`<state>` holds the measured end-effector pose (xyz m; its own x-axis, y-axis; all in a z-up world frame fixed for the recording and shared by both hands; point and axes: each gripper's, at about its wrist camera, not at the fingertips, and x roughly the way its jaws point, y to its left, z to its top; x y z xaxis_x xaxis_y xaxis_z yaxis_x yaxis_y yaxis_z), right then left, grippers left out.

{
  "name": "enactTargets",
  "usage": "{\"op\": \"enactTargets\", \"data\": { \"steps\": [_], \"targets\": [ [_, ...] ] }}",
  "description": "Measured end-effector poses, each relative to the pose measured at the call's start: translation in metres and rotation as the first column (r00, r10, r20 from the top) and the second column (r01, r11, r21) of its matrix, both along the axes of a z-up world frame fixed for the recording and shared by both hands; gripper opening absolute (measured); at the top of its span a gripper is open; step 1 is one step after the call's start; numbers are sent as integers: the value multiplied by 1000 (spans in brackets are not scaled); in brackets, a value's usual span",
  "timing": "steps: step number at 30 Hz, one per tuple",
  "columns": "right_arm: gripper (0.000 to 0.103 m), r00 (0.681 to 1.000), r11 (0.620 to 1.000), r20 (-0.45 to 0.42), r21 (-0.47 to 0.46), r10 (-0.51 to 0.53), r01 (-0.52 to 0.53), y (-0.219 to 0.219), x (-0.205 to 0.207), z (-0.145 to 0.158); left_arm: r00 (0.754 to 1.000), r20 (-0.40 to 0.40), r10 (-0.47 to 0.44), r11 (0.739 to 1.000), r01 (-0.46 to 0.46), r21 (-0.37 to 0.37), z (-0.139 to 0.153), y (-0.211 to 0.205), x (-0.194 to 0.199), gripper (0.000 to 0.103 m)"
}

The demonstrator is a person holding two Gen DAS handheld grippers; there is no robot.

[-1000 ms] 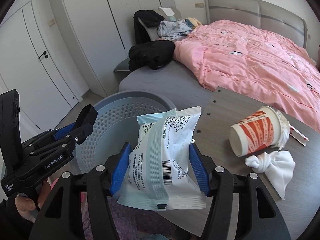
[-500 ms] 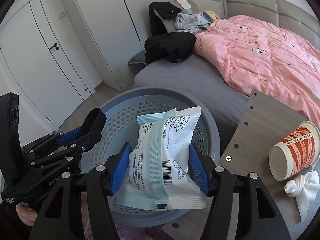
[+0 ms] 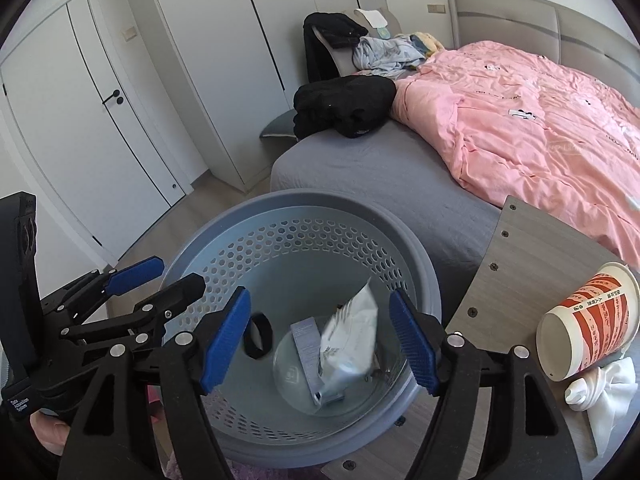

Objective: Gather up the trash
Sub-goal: 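Carry band and wipes packet over the basket and open both grippers, then withdraw both grippers from the basket back over the table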

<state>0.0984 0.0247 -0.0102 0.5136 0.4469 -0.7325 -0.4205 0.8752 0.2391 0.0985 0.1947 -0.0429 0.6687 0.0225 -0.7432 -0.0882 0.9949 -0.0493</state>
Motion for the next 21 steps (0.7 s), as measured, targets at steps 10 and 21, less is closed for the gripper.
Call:
{"op": "enactTargets", "data": {
  "steps": [10,21],
  "targets": [
    [70,1000,1000,-18,6,-10,10,-6,-3,-4,1000,-5,13,1000,-13,6,-1,-1,-6,65],
    [70,999,999,-13,25,-44,44,-20,-13,-1,1000,-2,-3,1000,3,1,2,-6,-12,65]
  ]
}}
